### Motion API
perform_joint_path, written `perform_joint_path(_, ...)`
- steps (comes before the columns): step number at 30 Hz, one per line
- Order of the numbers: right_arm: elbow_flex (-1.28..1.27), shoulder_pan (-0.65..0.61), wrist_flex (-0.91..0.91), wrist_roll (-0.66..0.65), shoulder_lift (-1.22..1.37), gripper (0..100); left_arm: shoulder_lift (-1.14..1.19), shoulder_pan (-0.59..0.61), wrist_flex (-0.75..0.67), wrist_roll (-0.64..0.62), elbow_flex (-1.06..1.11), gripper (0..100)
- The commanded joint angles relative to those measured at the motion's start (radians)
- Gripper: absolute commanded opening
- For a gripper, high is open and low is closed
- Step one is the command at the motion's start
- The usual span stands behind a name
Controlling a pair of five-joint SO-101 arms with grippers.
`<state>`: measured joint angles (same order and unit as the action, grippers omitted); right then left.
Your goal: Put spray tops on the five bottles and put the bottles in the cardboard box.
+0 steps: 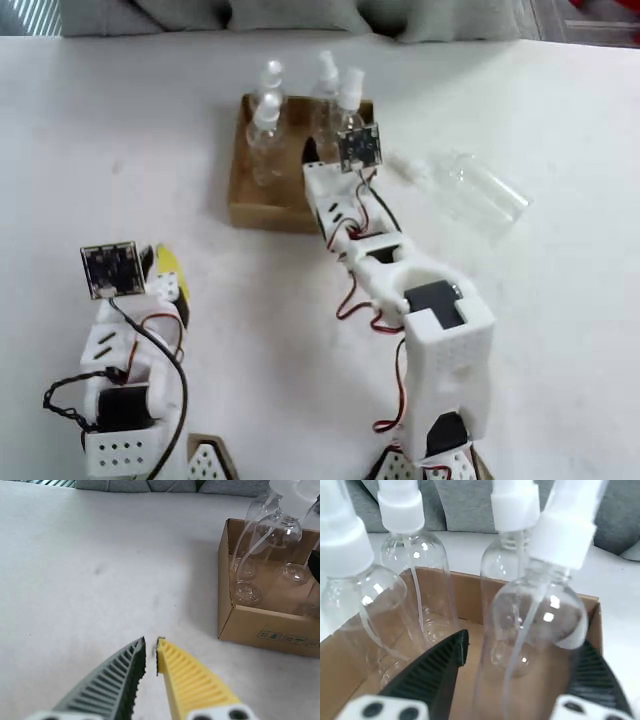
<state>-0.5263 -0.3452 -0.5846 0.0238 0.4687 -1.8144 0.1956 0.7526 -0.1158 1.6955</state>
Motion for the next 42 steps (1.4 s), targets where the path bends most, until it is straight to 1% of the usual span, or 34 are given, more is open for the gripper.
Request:
perform_joint_path(1,0.048,-0.008,0.001,-0.002,-0.016,17.6,-0.013,0.008,0.005,-0.002,-0.003,6)
perform_joint_path(5,0.054,0.007,0.005,-0.002,-0.028,11.1,-0.013,0.008,0.005,-0.002,-0.003,6)
perform_joint_path(11,0.051,0.035,0.004,0.002,-0.045,10.5,-0.013,0.008,0.005,-0.002,-0.003,6)
perform_joint_path(17,0.049,0.036,-0.002,0.000,-0.045,10.5,-0.013,0.008,0.005,-0.002,-0.003,6)
perform_joint_path(26,-0.017,0.061,-0.243,0.000,-0.047,10.5,-0.013,0.008,0.005,-0.002,-0.003,6)
perform_joint_path(33,-0.031,0.062,-0.294,0.000,-0.039,10.5,-0.013,0.008,0.005,-0.002,-0.003,6)
perform_joint_path(38,-0.031,0.062,-0.375,0.000,-0.005,10.5,-0.013,0.008,0.005,-0.002,-0.003,6)
perform_joint_path(42,-0.028,0.056,-0.490,-0.020,0.056,10.6,-0.013,0.008,0.005,-0.002,-0.003,6)
